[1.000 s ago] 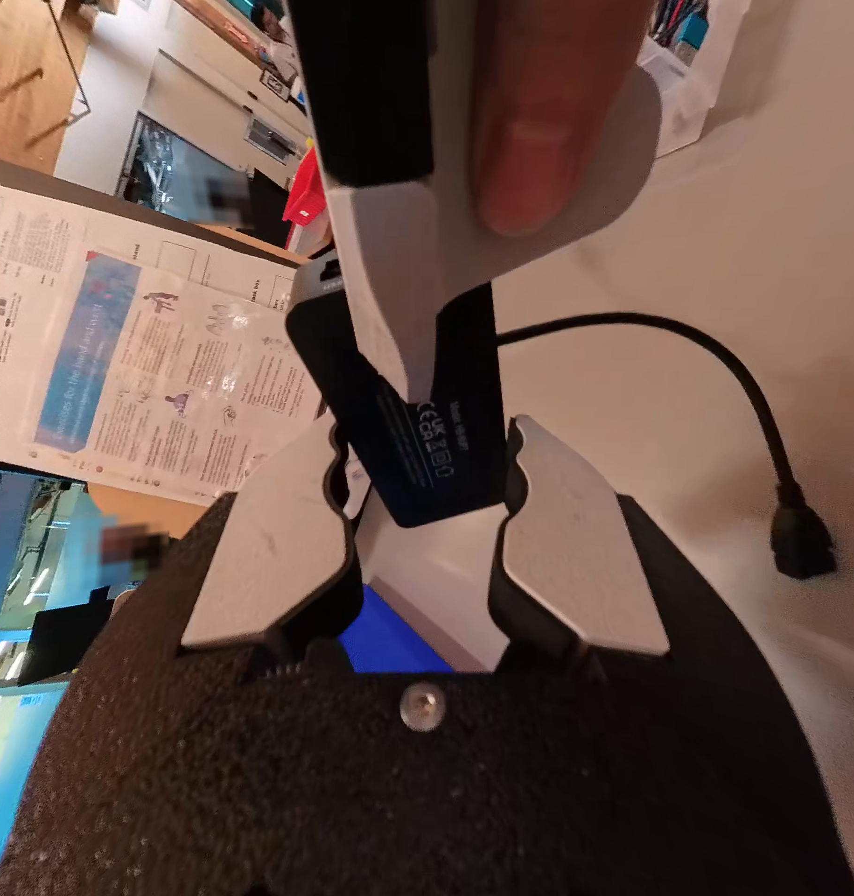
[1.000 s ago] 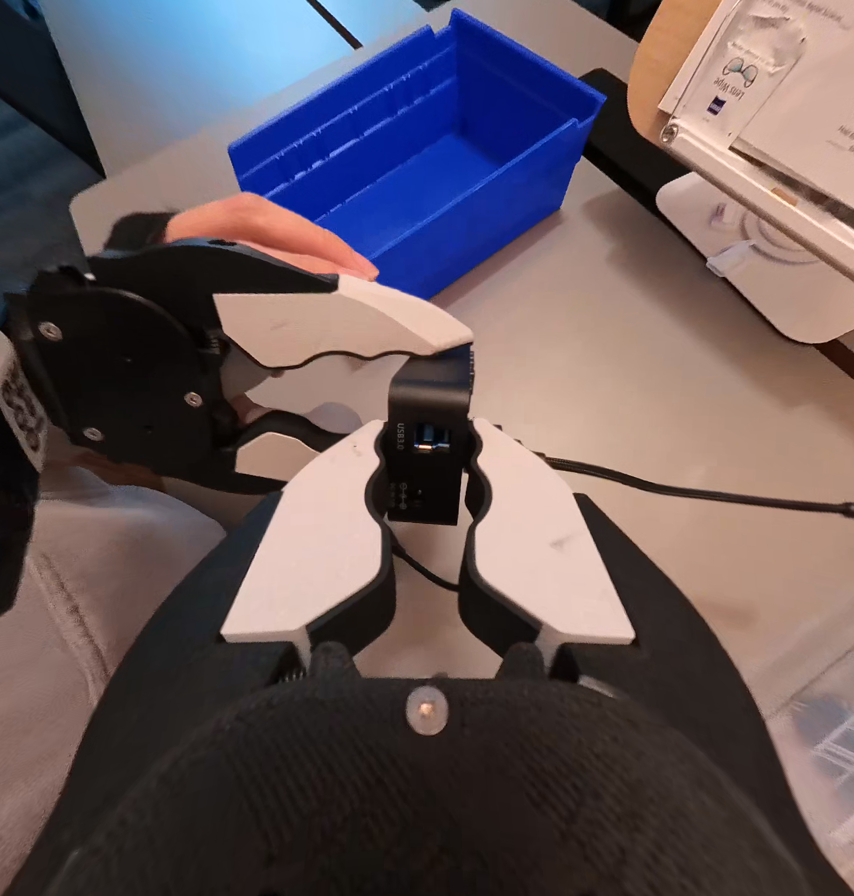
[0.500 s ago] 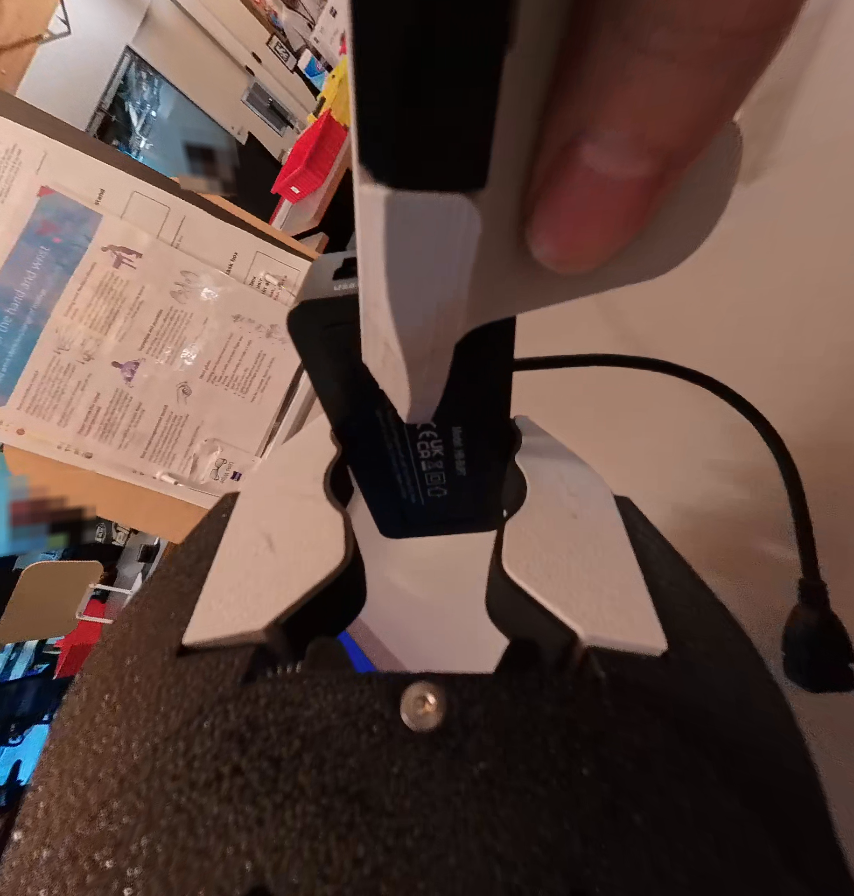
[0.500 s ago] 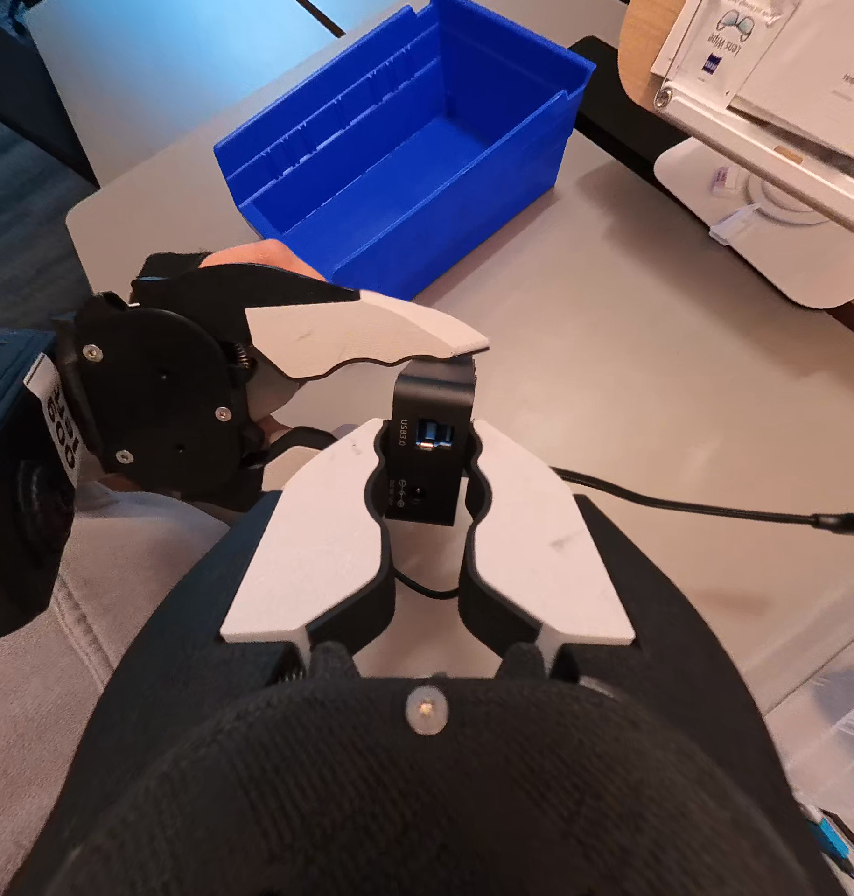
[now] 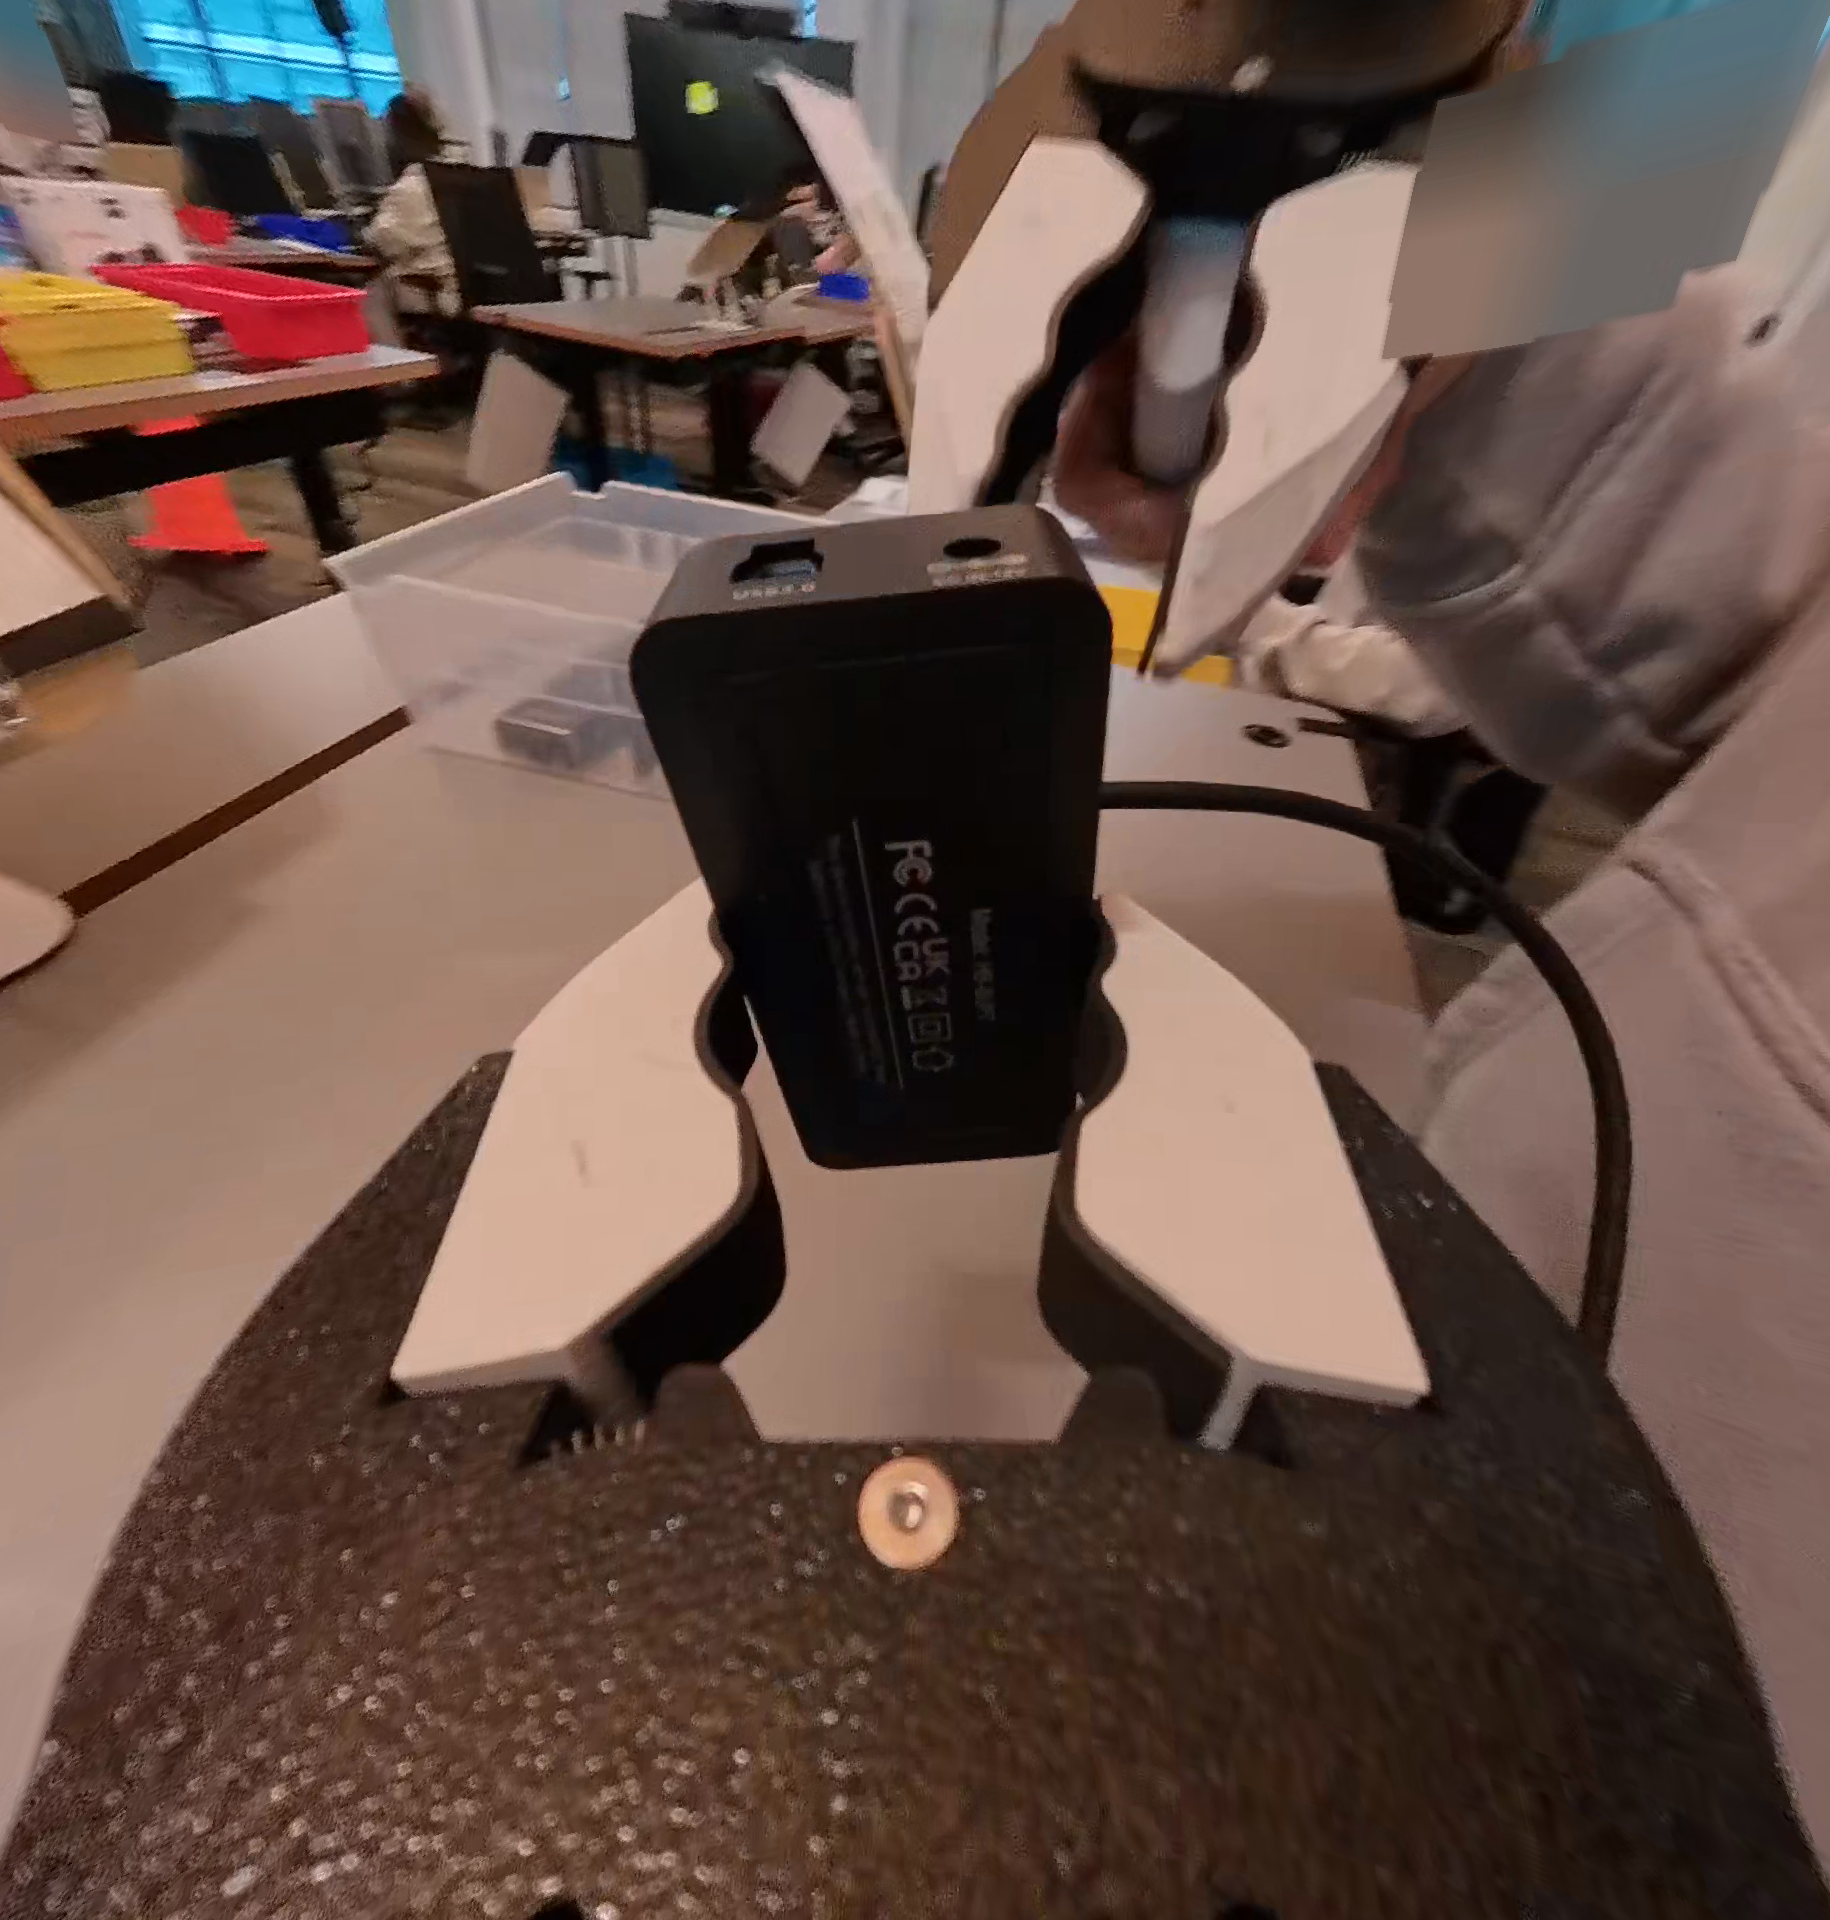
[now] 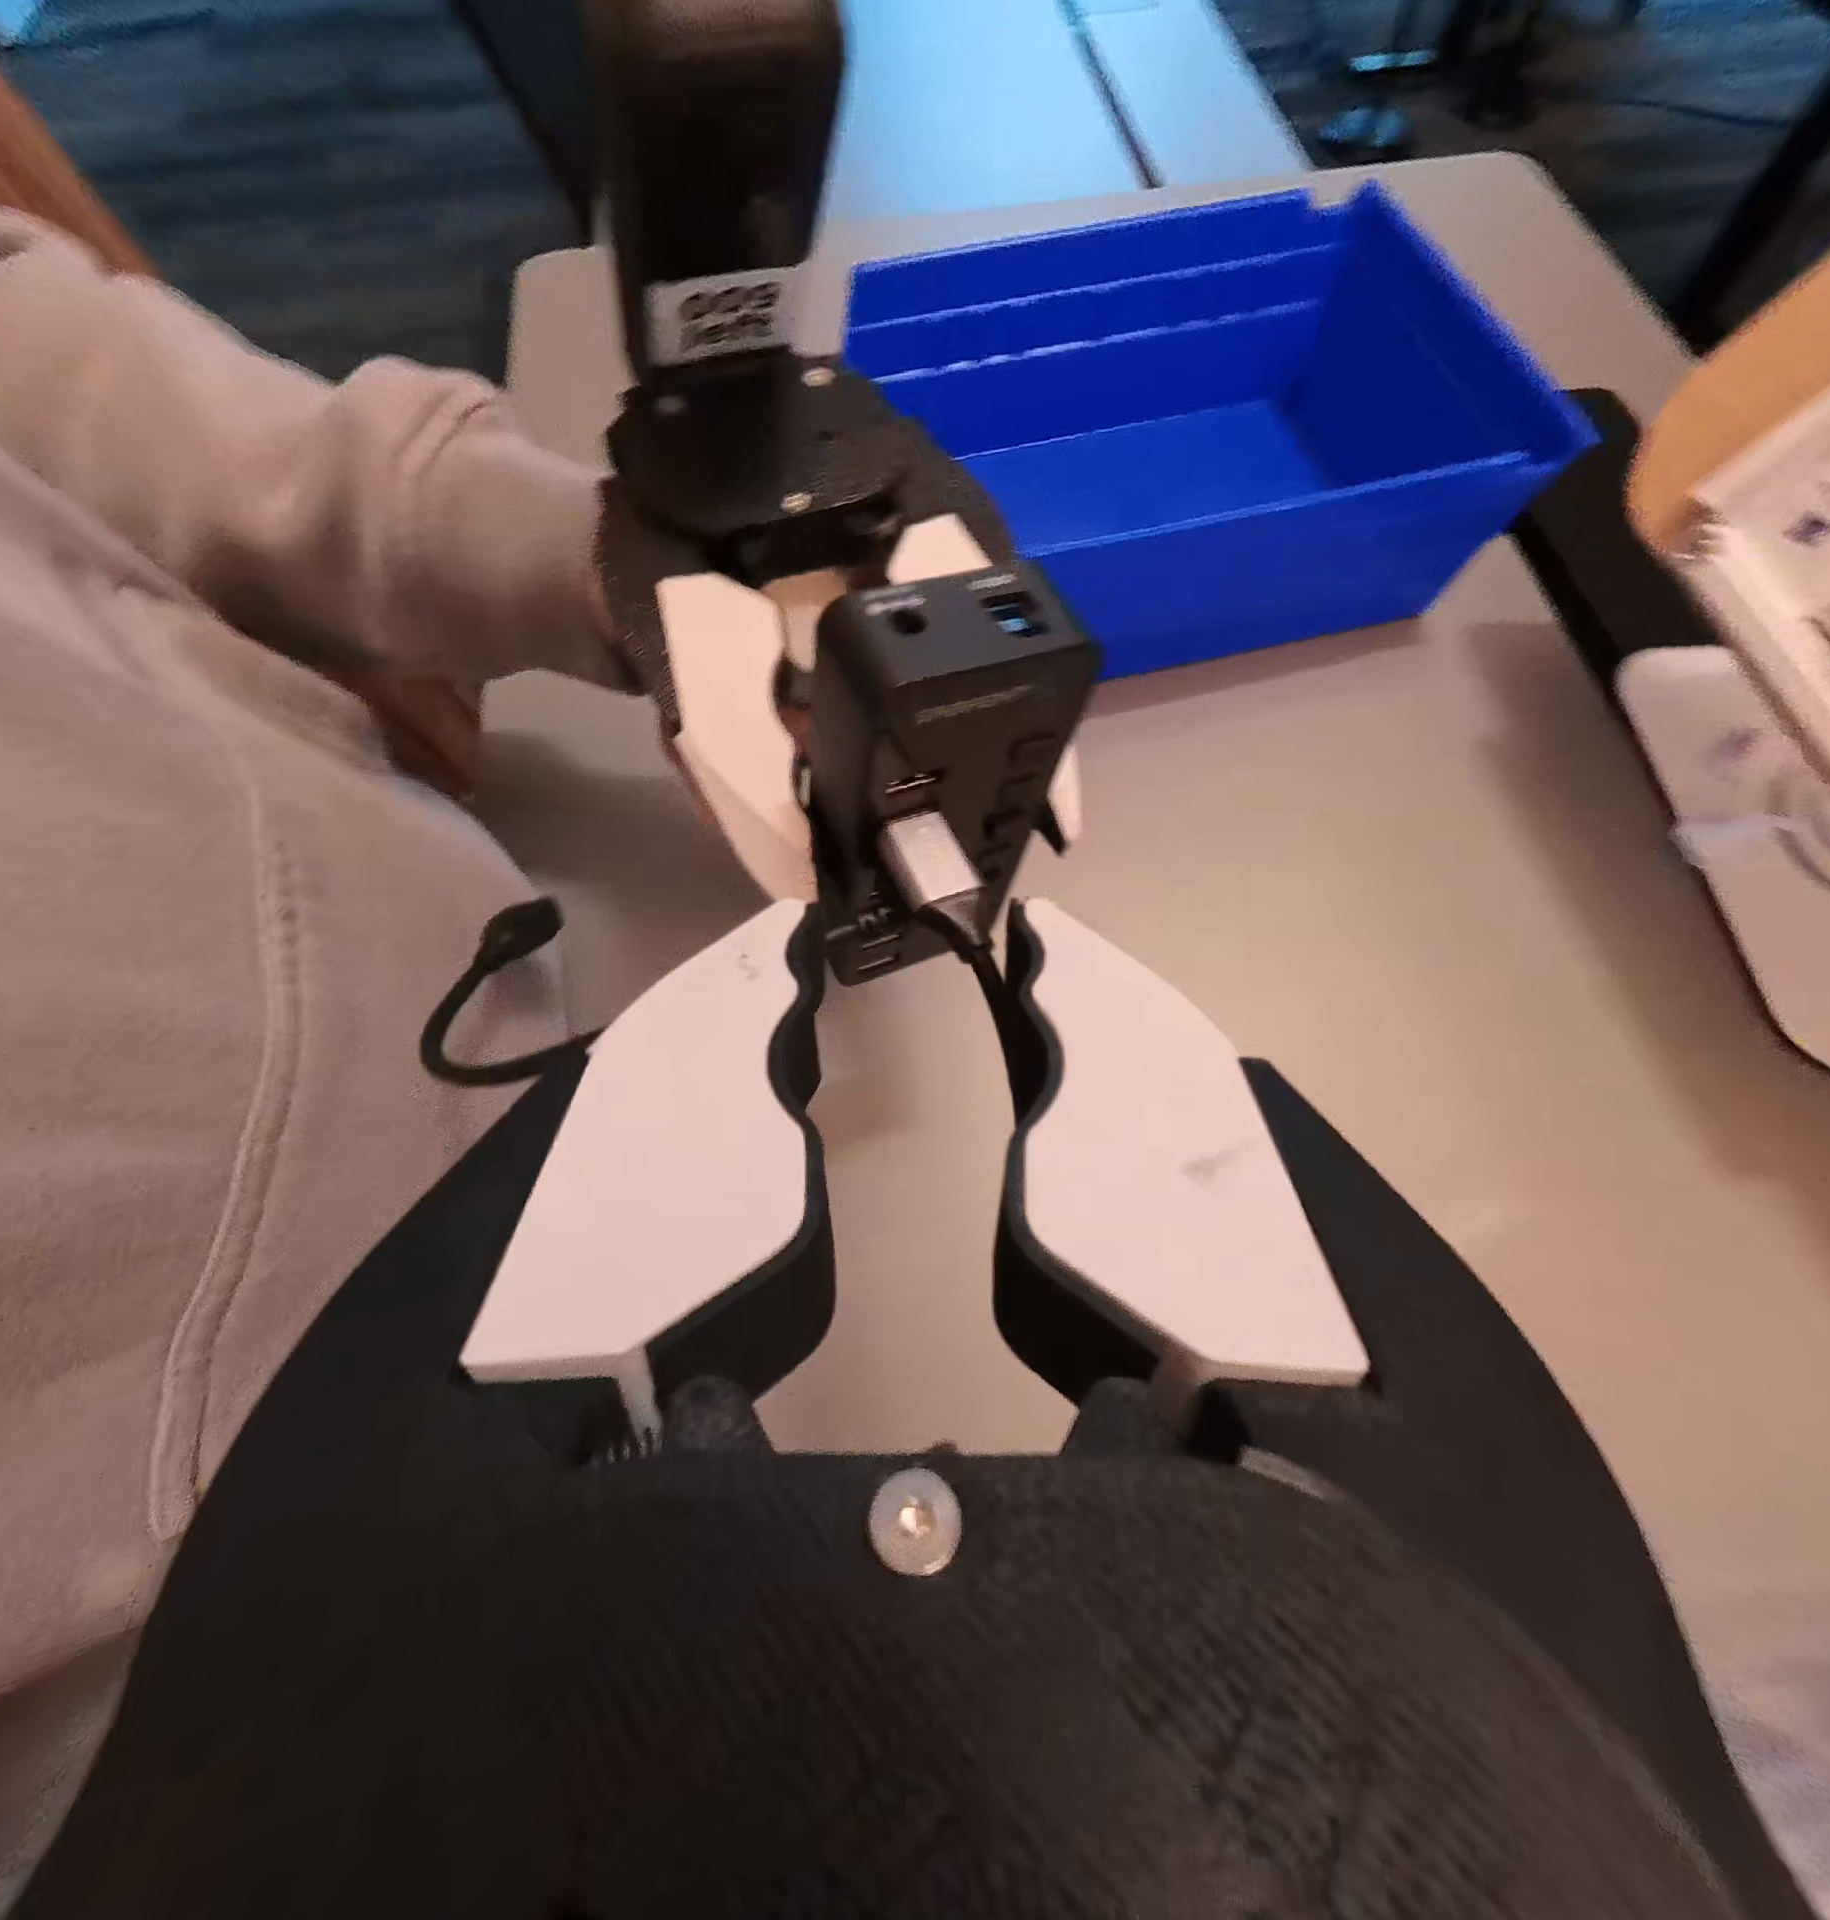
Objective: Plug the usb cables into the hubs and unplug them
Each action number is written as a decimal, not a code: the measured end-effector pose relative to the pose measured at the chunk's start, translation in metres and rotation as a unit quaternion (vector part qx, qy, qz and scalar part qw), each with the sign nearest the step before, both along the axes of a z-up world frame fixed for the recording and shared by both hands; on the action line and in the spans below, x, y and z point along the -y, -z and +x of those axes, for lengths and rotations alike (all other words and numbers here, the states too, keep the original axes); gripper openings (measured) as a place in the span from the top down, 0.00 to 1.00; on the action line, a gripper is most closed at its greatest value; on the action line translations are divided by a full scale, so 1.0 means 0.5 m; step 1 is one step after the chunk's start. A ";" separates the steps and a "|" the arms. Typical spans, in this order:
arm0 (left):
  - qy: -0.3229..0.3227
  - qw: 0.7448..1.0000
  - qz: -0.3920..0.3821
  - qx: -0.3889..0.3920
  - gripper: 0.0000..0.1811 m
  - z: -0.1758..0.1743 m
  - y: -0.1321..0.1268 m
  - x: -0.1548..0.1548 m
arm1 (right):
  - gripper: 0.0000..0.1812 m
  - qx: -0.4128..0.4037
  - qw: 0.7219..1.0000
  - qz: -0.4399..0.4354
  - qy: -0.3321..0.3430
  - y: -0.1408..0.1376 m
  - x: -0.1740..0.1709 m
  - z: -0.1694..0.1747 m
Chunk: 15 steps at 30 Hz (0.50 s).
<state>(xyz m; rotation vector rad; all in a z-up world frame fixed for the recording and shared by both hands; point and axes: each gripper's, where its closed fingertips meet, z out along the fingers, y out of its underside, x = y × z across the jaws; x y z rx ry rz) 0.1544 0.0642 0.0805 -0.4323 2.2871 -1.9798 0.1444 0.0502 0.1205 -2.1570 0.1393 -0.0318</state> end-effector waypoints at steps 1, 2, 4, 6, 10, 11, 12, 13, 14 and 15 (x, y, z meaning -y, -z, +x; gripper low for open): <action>0.017 1.000 -0.006 -0.003 0.67 -0.007 -0.002 0.000 | 0.84 -0.005 1.000 0.000 -0.019 0.008 -0.010 -0.011; 0.027 1.000 -0.007 -0.002 0.67 -0.013 -0.003 0.001 | 0.85 -0.005 1.000 0.007 -0.022 0.011 -0.020 -0.014; 0.046 0.999 -0.004 0.003 0.68 -0.025 -0.005 0.003 | 0.90 -0.011 0.999 0.032 -0.024 0.008 -0.038 -0.016; 0.049 0.999 0.000 0.006 0.67 -0.029 -0.006 0.003 | 0.93 -0.032 0.998 0.050 -0.034 0.007 -0.049 -0.025; 0.049 0.999 -0.008 0.011 0.67 -0.027 -0.013 -0.007 | 0.83 -0.049 0.997 0.053 -0.037 0.008 -0.046 -0.030; 0.052 0.998 -0.010 0.013 0.67 -0.029 -0.015 -0.008 | 0.81 -0.044 0.997 0.047 -0.038 0.011 -0.044 -0.030; 0.054 0.998 -0.012 0.015 0.67 -0.029 -0.017 -0.008 | 0.84 -0.040 0.998 0.040 -0.036 0.014 -0.041 -0.027; 0.059 0.998 -0.015 0.016 0.67 -0.031 -0.019 -0.008 | 0.88 -0.042 0.998 0.037 -0.037 0.016 -0.040 -0.026; 0.065 0.998 -0.017 0.018 0.67 -0.034 -0.020 -0.007 | 0.90 -0.046 0.997 0.043 -0.041 0.015 -0.041 -0.027; 0.069 0.997 -0.020 0.020 0.67 -0.035 -0.022 -0.007 | 0.90 -0.053 0.996 0.048 -0.045 0.013 -0.042 -0.028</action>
